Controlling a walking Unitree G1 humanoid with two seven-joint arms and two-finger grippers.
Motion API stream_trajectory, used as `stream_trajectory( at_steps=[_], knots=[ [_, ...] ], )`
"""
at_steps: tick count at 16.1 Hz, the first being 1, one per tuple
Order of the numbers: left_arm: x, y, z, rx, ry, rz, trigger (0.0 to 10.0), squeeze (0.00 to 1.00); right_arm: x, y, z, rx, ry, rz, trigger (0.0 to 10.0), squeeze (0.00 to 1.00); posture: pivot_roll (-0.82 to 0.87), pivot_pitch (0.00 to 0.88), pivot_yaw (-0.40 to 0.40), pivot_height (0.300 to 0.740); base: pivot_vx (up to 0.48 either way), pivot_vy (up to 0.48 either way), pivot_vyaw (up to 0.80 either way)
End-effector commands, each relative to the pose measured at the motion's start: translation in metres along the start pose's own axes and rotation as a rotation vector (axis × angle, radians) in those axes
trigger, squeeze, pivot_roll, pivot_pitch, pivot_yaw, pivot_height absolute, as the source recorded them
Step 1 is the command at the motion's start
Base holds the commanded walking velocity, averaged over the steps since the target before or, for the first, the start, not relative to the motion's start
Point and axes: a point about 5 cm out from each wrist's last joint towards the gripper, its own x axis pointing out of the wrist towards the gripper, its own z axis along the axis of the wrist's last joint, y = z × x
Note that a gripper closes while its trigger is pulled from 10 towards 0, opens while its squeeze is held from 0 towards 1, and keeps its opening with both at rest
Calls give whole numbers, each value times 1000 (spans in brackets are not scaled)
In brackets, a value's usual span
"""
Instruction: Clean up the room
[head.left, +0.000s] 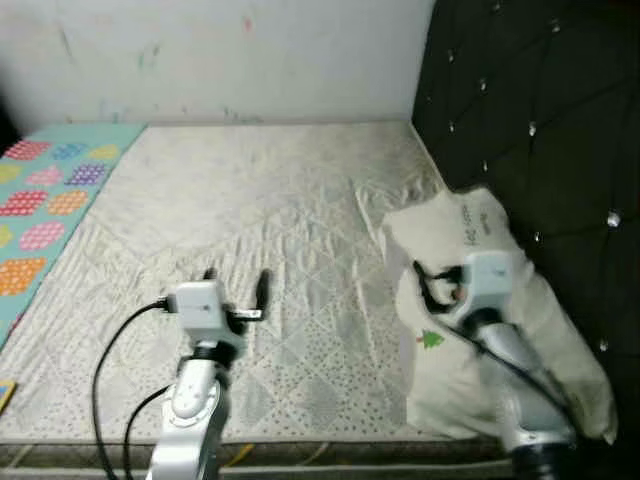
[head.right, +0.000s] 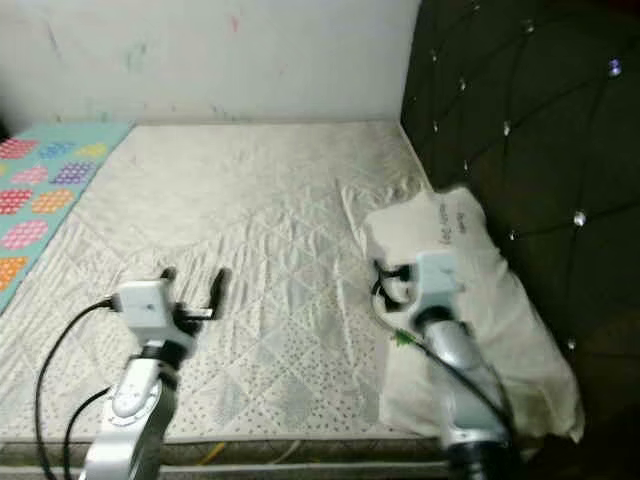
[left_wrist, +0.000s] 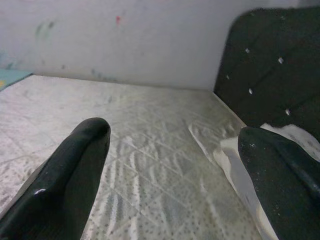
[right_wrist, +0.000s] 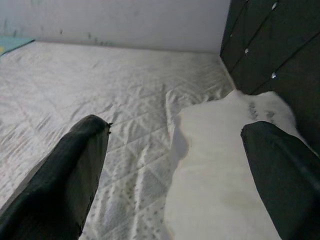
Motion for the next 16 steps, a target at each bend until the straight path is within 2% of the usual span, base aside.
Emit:
stream_trajectory(
  at_steps=[1,3,7,16],
  knots=[
    [-5,12,-5,4,29,50,10000,0,5,17,8,9,-30,56,10000,0,44,0,11,740,0,0,0],
    [-4,11,-4,4,24,41,10000,0,6,17,7,7,-27,54,10000,0,44,0,10,740,0,0,0],
    [-5,10,-3,-1,23,36,10000,0,5,17,6,4,-20,54,10000,0,42,0,7,740,0,299,0],
    [-7,10,-5,-3,27,36,10000,0,7,20,4,5,-14,60,10000,0,47,0,8,740,0,465,0]
  ],
)
